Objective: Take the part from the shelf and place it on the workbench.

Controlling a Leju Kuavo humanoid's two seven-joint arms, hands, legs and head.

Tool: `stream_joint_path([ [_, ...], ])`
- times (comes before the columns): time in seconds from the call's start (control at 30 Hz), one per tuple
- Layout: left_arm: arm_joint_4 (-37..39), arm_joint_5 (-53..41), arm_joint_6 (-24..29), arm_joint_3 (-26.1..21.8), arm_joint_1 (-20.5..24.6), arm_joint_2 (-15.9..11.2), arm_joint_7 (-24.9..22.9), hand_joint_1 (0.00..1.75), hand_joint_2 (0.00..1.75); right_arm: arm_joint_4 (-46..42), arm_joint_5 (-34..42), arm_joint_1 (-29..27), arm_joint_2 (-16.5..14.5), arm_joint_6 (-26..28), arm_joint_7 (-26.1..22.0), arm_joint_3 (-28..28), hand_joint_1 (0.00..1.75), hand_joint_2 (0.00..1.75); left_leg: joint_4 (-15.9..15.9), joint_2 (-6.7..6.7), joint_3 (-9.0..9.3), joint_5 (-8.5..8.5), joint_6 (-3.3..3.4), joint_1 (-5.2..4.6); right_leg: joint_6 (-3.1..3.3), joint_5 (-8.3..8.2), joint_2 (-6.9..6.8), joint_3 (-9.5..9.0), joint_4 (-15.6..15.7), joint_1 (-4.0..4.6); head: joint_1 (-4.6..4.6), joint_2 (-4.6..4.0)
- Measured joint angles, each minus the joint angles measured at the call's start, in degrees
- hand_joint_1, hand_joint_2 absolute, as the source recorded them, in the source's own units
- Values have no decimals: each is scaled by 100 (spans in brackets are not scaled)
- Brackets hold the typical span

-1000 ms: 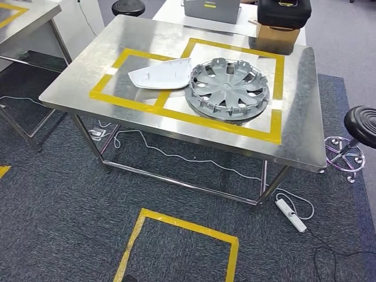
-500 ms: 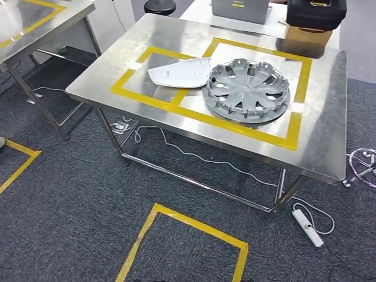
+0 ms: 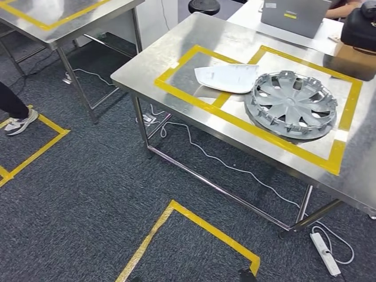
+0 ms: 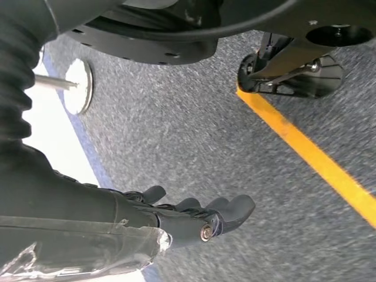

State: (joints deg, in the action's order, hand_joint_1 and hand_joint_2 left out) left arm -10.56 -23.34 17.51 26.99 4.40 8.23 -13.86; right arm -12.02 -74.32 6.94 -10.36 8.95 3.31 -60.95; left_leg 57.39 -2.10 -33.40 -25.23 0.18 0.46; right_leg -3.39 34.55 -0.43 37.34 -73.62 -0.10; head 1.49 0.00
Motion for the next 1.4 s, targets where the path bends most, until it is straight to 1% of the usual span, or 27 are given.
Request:
stream_joint_path([
  [0.03, 0, 0, 1, -1, -2, 0, 0, 0, 0, 0, -3, -3, 0, 5, 7, -3, 0, 175, 1, -84, 6, 4, -6, 3, 10, -176, 34, -111, 234, -6, 1, 0],
  [0.1, 0, 0, 13, -3, 2, 3, 0, 0, 0, 0, -17, -33, 0, 52, 47, -11, 0, 175, 6, -244, 4, 19, -36, 5, 29, -539, 278, -448, 972, -39, 3, 0],
  [0.17, 0, 0, 42, -5, 14, 7, 0, 0, 0, 0, -44, -77, 0, 138, 119, -19, 0, 175, 16, -378, -46, 54, -100, 8, 54, -637, 507, -646, 1428, -65, 4, 0],
  [0.2, 0, 1, 61, -7, 13, 7, 0, 0, 0, 0, -62, -99, 0, 190, 164, -22, 0, 175, 9, -438, -78, 80, -145, 17, 76, -611, 534, -662, 1477, -61, 3, 0],
  [0.23, 0, 6, 80, -9, 5, 8, 0, 0, 0, 0, -79, -117, 0, 240, 203, -24, 0, 175, -3, -497, -105, 107, -189, 32, 109, -617, 487, -667, 1499, -53, 3, 0],
  [0.27, 0, 11, 98, -13, -4, 8, 0, 0, 0, 0, -97, -129, -1, 282, 241, -26, 0, 175, -11, -488, -124, 115, -223, 41, 149, -637, 429, -669, 1510, -50, 2, 0],
  [0.33, 0, 28, 127, -20, -4, 9, -1, 0, 0, 0, -120, -144, -5, 338, 298, -27, 0, 175, 188, -250, -240, -23, -272, 25, 231, -677, 294, -680, 1556, -50, -30, 0],
  [0.4, 0, 38, 151, -28, 15, 10, -2, 0, 0, 0, -128, -160, -8, 361, 335, -27, 0, 175, 827, 46, -557, -369, -301, 5, 281, -685, 120, -686, 1576, -32, -67, 0],
  [0.43, 0, 43, 162, -32, 19, 9, -2, 0, 0, 0, -126, -171, -9, 367, 349, -28, 0, 175, 1193, 96, -736, -521, -312, 5, 296, -679, 24, -685, 1576, -21, -73, 0],
  [0.47, 0, 49, 174, -37, 14, 9, -2, 0, 0, 0, -123, -180, -9, 368, 357, -28, 0, 175, 1438, 117, -853, -586, -318, 6, 303, -674, -66, -685, 1576, -14, -73, 0],
  [0.5, 0, 59, 186, -41, 4, 7, -2, 0, 0, 0, -121, -184, -9, 364, 362, -29, 0, 175, 1497, 132, -875, -548, -318, 6, 306, -669, -149, -687, 1575, -9, -73, 0],
  [0.57, 0, 80, 204, -49, -9, 1, -2, 0, 0, 0, -113, -183, -11, 350, 364, -29, 0, 175, 1048, 233, -614, -240, -300, -1, 292, -653, -293, -705, 1574, -5, -74, 0],
  [0.6, 0, 90, 209, -51, -6, -2, -2, 0, 0, 0, -109, -183, -12, 339, 364, -29, 0, 175, 688, 382, -399, -82, -286, -13, 270, -637, -356, -717, 1570, 7, -76, 0],
  [0.67, 0, 99, 213, -54, 19, -3, -2, 0, 0, 0, -104, -188, -13, 318, 365, -29, 0, 175, 139, 605, -92, 45, -229, -39, 219, -588, -470, -722, 1548, 46, -77, 0],
  [0.7, 0, 102, 216, -55, 23, -4, -2, 0, 0, 0, -104, -186, -13, 309, 369, -29, 0, 175, 30, 636, -39, 36, -199, -50, 194, -567, -532, -729, 1545, 65, -72, 0],
  [0.77, 0, 108, 229, -57, 5, -8, -2, 0, 0, 0, -108, -164, -13, 299, 382, -29, 0, 175, -4, 511, -43, 29, -132, -46, 148, -534, -623, -772, 1548, 64, -55, 0],
  [0.83, 1, 118, 265, -66, -18, -10, 0, 0, 0, 0, -123, -147, -13, 288, 405, -29, 0, 175, -16, 390, -44, 45, -76, -24, 91, -382, -428, -725, 1362, 39, -32, 0],
  [0.9, 2, 122, 301, -79, -12, -8, 5, 0, 0, 0, -137, -156, -13, 280, 426, -29, 0, 175, -21, 262, -53, 60, -31, -9, 48, -47, -105, -431, 719, 19, -1, 0],
  [0.97, 2, 123, 315, -89, -5, -7, 10, 0, 0, 0, -142, -178, -13, 279, 435, -29, 0, 175, -20, 108, -62, 66, -11, -9, 32, 193, 14, -67, 15, 12, 12, 0],
  [1.0, 2, 127, 319, -92, -10, -7, 11, 0, 0, 0, -146, -188, -13, 278, 441, -29, 0, 175, -20, 29, -61, 68, -11, -7, 30, 167, 30, 16, -99, 8, 15, 0],
  [1.03, 2, 132, 322, -98, -17, -8, 13, 0, 0, 0, -153, -195, -13, 278, 447, -29, 0, 175, -20, -50, -58, 72, -16, -2, 29, 33, 43, -6, 11, -1, 15, 0],
  [1.07, 2, 141, 326, -109, -21, -8, 15, 0, 0, 0, -162, -198, -13, 277, 452, -29, 0, 175, -19, -131, -55, 78, -28, 5, 25, -177, 86, -126, 319, -19, 16, 0],
  [1.13, 2, 161, 340, -147, -14, -9, 27, 0, 0, 0, -178, -202, -13, 272, 458, -29, 0, 175, -5, -281, -70, 94, -79, 12, 11, -523, 348, -442, 1070, -82, 15, 0],
  [1.2, 2, 173, 352, -182, -5, -9, 36, 0, 0, 0, -187, -199, -13, 265, 456, -29, 0, 175, -9, -408, -108, 129, -158, 16, 44, -617, 535, -595, 1426, -107, 12, 0],
  [1.27, 2, 176, 356, -195, -21, -8, 37, 0, 0, 0, -190, -191, -13, 263, 454, -29, 0, 175, -46, -506, -138, 178, -239, 39, 136, -636, 450, -607, 1449, -80, 10, 0],
  [1.33, 2, 179, 359, -198, -33, -7, 38, 0, 0, 0, -191, -192, -13, 263, 455, -29, 0, 175, 60, -343, -208, 93, -282, 35, 229, -676, 320, -611, 1476, -67, -10, 0],
  [1.4, 2, 179, 360, -198, -17, -6, 39, 0, 0, 0, -191, -203, -13, 262, 456, -29, 0, 175, 612, -33, -462, -249, -293, 11, 290, -694, 159, -608, 1492, -43, -48, 0],
])
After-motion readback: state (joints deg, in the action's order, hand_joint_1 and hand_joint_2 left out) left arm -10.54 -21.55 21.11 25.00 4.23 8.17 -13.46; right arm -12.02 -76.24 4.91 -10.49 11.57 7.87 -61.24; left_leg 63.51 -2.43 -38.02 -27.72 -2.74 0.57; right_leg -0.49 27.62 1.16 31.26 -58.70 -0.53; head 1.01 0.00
